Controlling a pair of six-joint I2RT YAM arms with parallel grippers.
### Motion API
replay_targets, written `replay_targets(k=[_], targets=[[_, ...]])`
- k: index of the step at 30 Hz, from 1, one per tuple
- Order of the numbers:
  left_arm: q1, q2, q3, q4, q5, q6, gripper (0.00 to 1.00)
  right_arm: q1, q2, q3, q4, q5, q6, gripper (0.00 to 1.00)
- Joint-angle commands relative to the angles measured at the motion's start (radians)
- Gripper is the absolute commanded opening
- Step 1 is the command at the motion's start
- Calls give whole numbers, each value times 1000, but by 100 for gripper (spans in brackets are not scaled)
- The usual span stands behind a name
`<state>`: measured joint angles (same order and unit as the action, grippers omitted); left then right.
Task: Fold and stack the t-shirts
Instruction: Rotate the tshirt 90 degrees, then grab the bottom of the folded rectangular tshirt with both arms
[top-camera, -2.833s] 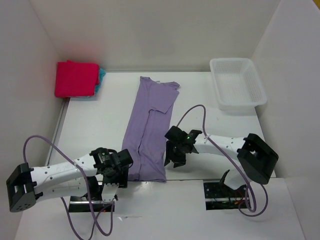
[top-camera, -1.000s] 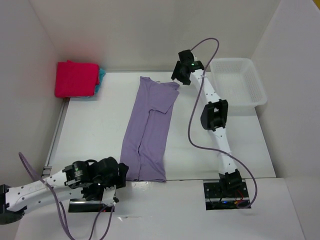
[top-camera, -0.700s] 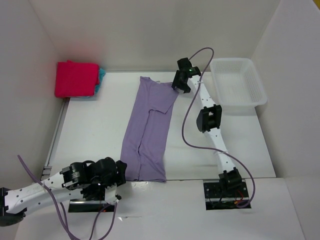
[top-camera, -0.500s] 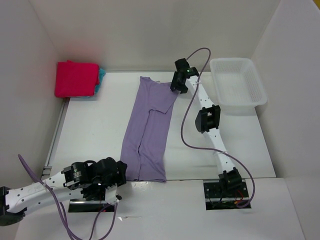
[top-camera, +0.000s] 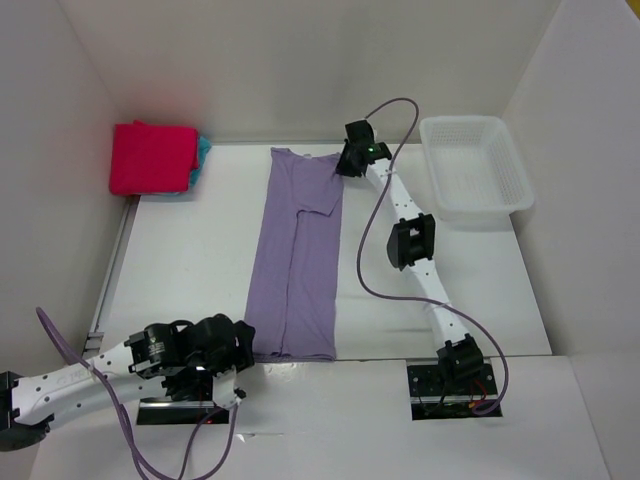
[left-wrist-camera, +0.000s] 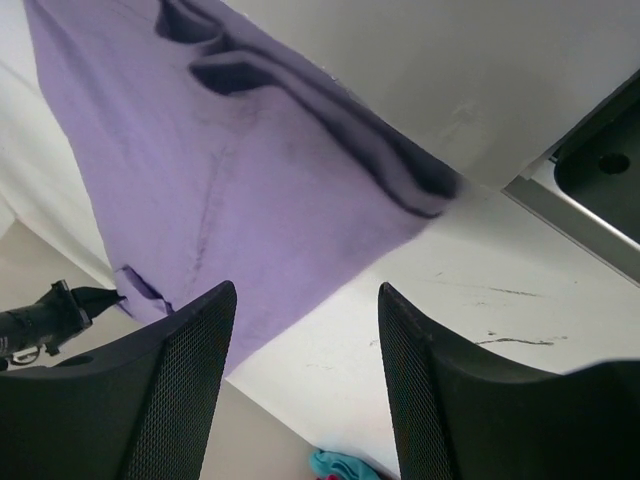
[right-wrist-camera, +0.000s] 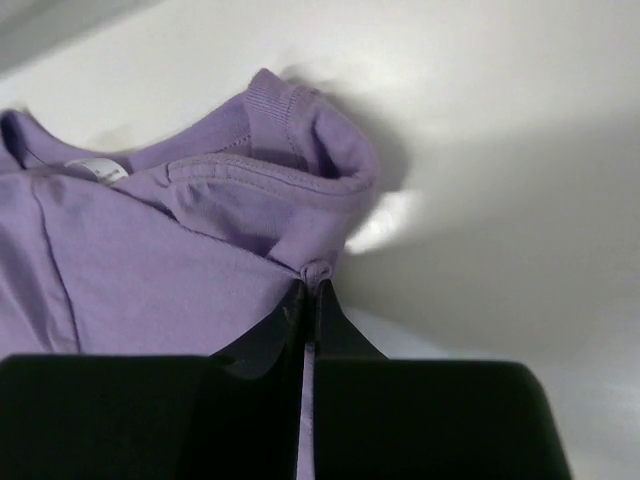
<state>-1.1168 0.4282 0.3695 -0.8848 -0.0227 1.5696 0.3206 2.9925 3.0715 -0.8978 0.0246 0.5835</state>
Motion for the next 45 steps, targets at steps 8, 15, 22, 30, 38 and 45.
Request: replay_targets(k=[8, 15, 22, 30, 38, 45], targets=[[5, 32, -7, 76, 12, -46, 77, -41, -23, -16, 464, 5, -3, 66], [5, 86, -27, 168, 33, 13, 89, 17, -201, 64, 213, 99, -148, 100], [14, 118, -37, 179, 95, 119, 92, 115, -599, -163, -118, 280, -198, 100], [98, 382, 91, 130, 220, 142, 89, 254, -1073, -790, -207, 409, -171, 100], [118, 440, 75, 93, 122, 185, 70, 299, -1622, -1650, 115, 186, 57, 100], [118, 530, 66, 202, 101, 239, 65, 443, -1745, -2051, 229, 52, 292, 93]])
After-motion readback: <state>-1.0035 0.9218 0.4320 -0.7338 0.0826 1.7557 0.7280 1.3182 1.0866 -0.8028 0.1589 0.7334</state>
